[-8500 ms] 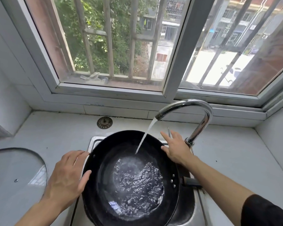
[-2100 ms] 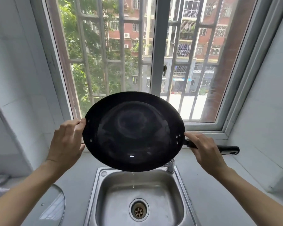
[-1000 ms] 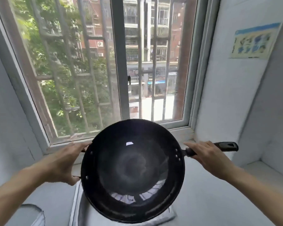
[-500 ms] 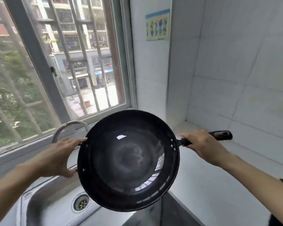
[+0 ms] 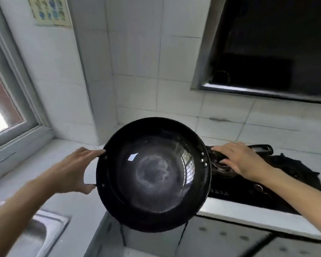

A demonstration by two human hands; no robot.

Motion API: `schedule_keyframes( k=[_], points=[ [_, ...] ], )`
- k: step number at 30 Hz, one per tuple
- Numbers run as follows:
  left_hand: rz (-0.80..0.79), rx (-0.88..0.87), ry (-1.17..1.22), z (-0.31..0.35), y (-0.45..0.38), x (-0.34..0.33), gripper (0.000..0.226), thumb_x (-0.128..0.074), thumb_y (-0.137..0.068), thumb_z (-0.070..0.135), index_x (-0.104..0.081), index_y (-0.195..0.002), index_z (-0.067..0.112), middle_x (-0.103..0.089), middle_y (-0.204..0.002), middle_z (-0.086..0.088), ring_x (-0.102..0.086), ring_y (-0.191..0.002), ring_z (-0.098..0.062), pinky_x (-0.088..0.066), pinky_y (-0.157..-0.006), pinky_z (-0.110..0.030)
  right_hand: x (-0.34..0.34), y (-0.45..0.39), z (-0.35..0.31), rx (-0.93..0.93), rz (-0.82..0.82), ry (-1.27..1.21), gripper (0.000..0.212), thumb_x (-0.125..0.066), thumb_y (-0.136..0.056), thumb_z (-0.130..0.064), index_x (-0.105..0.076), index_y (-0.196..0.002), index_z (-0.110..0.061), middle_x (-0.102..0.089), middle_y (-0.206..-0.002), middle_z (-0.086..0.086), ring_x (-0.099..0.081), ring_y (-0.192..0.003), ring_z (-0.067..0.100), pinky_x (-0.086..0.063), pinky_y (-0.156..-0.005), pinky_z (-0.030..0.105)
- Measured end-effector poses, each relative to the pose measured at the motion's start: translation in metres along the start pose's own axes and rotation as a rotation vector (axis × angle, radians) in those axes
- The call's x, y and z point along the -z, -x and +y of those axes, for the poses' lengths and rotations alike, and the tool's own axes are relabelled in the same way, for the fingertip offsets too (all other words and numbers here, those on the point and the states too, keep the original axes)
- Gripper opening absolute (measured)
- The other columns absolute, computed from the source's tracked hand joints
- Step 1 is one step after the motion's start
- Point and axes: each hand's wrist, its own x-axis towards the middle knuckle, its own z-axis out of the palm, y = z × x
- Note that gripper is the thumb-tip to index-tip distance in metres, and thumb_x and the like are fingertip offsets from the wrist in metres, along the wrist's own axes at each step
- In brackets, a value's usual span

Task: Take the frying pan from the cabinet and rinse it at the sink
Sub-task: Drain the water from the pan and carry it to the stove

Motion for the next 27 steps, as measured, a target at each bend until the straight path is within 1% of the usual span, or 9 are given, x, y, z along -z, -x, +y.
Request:
schedule_keyframes(
  k=[2, 7, 9, 12, 16, 18, 20, 22, 27],
  points=[
    [-0.003, -0.078, 0.027, 0.029, -0.028, -0.012, 0.105, -0.073, -0.058, 0.058, -0.029, -0.149, 0.032, -0.047, -0.128, 0.023, -0.041, -0.118, -0.009, -0.037, -0.099, -0.025, 0.020, 0.044, 0.012, -0.071, -0.026, 0.061, 0.060, -0.075, -0.081, -0.022, -0.047, -0.134, -0.024, -0.065, -0.111, -0.004, -0.060, -0.097, 0.018, -0.051, -0.083, 0.037],
    [-0.032, -0.244, 0.029, 0.117, -0.097, -0.027, 0.105, -0.072, -0.060, 0.061, -0.025, -0.150, 0.033, -0.049, -0.131, 0.019, -0.040, -0.119, -0.007, -0.040, -0.094, -0.024, 0.051, 0.160, 0.054, -0.252, -0.026, 0.150, 0.056, -0.071, -0.084, -0.027, -0.046, -0.134, -0.025, -0.064, -0.113, -0.006, -0.053, -0.100, 0.014, -0.041, -0.086, 0.030],
    [-0.033, -0.301, 0.013, 0.160, -0.122, -0.033, 0.105, -0.072, -0.060, 0.060, -0.027, -0.150, 0.032, -0.049, -0.130, 0.020, -0.041, -0.118, -0.007, -0.040, -0.088, -0.022, 0.061, 0.207, 0.071, -0.309, -0.023, 0.166, 0.058, -0.073, -0.082, -0.027, -0.046, -0.133, -0.026, -0.064, -0.110, -0.006, -0.051, -0.097, 0.013, -0.045, -0.082, 0.031],
    [-0.045, -0.390, -0.008, 0.231, -0.159, -0.045, 0.103, -0.073, -0.060, 0.060, -0.028, -0.148, 0.033, -0.052, -0.128, 0.020, -0.043, -0.114, -0.009, -0.042, -0.092, -0.025, 0.074, 0.279, 0.099, -0.394, 0.022, 0.170, 0.061, -0.076, -0.079, -0.025, -0.047, -0.133, -0.026, -0.064, -0.105, -0.006, -0.053, -0.091, 0.014, -0.047, -0.080, 0.030],
    [-0.096, -0.437, -0.019, 0.331, -0.204, -0.071, 0.104, -0.071, -0.059, 0.061, -0.023, -0.148, 0.035, -0.054, -0.125, 0.019, -0.044, -0.112, -0.009, -0.044, -0.092, -0.025, 0.087, 0.372, 0.142, -0.487, 0.059, 0.143, 0.061, -0.078, -0.077, -0.021, -0.048, -0.130, -0.027, -0.064, -0.097, -0.004, -0.048, -0.088, 0.013, -0.049, -0.075, 0.034],
    [-0.117, -0.467, -0.020, 0.377, -0.222, -0.084, 0.106, -0.072, -0.059, 0.062, -0.023, -0.148, 0.036, -0.056, -0.123, 0.017, -0.043, -0.111, -0.009, -0.044, -0.091, -0.025, 0.092, 0.414, 0.160, -0.516, 0.036, 0.144, 0.061, -0.078, -0.077, -0.021, -0.046, -0.128, -0.028, -0.065, -0.098, -0.003, -0.053, -0.089, 0.016, -0.049, -0.074, 0.035],
    [-0.147, -0.504, -0.020, 0.422, -0.238, -0.091, 0.106, -0.075, -0.057, 0.059, -0.027, -0.148, 0.033, -0.057, -0.115, 0.015, -0.044, -0.105, -0.010, -0.040, -0.087, -0.017, 0.099, 0.454, 0.175, -0.549, 0.030, 0.136, 0.061, -0.080, -0.076, -0.021, -0.045, -0.126, -0.028, -0.066, -0.097, -0.002, -0.056, -0.088, 0.019, -0.050, -0.072, 0.037],
    [-0.154, -0.546, -0.018, 0.460, -0.253, -0.096, 0.105, -0.076, -0.055, 0.054, -0.031, -0.147, 0.030, -0.057, -0.108, 0.013, -0.044, -0.100, -0.009, -0.037, -0.083, -0.012, 0.107, 0.489, 0.187, -0.585, 0.040, 0.152, 0.059, -0.081, -0.074, -0.020, -0.047, -0.123, -0.026, -0.065, -0.096, -0.002, -0.052, -0.088, 0.017, -0.051, -0.070, 0.037],
    [-0.197, -0.652, -0.024, 0.556, -0.318, -0.109, 0.109, -0.074, -0.055, 0.055, -0.027, -0.150, 0.028, -0.054, -0.103, 0.013, -0.043, -0.104, -0.010, -0.045, -0.089, -0.027, 0.125, 0.571, 0.217, -0.709, 0.077, 0.218, 0.063, -0.085, -0.067, -0.017, -0.050, -0.118, -0.024, -0.065, -0.092, -0.002, -0.046, -0.087, 0.015, -0.047, -0.069, 0.035]
  ],
)
